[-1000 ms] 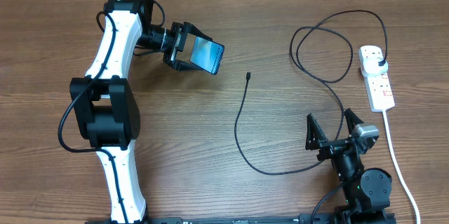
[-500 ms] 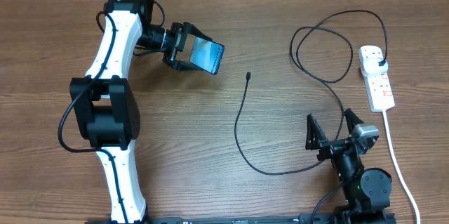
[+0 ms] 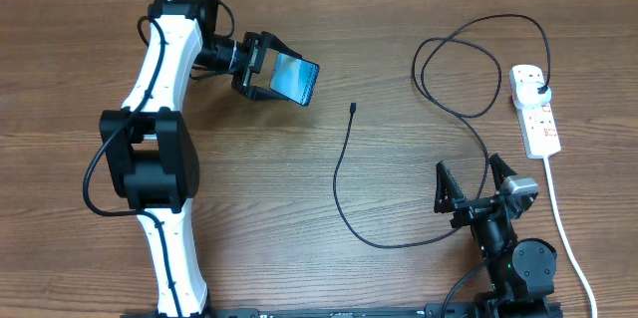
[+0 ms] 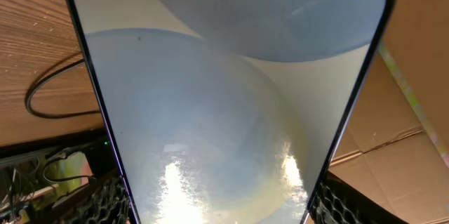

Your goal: Plug charger to phone and switch on socket

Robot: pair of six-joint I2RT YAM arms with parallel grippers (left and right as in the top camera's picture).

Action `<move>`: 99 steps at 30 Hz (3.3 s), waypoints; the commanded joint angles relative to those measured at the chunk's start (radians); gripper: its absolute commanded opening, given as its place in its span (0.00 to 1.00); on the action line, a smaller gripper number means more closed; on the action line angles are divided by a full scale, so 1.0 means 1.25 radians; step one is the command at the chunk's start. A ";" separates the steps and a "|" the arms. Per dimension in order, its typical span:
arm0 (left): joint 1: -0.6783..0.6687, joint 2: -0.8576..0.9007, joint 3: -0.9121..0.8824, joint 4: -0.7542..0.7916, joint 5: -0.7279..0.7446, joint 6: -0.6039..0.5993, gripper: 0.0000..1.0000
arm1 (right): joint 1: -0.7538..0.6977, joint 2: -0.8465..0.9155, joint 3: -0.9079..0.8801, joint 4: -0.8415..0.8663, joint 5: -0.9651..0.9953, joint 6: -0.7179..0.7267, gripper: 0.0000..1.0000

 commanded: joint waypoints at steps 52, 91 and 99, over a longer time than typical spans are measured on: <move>-0.008 -0.001 0.024 -0.017 0.021 0.005 0.40 | 0.003 0.013 0.067 -0.073 -0.052 0.088 1.00; -0.106 -0.001 0.024 -0.002 -0.374 -0.138 0.31 | 0.005 0.942 0.803 -0.468 -0.404 0.245 1.00; -0.152 -0.001 0.024 0.010 -0.373 -0.237 0.31 | 0.066 1.136 0.803 -0.264 -0.483 0.365 0.84</move>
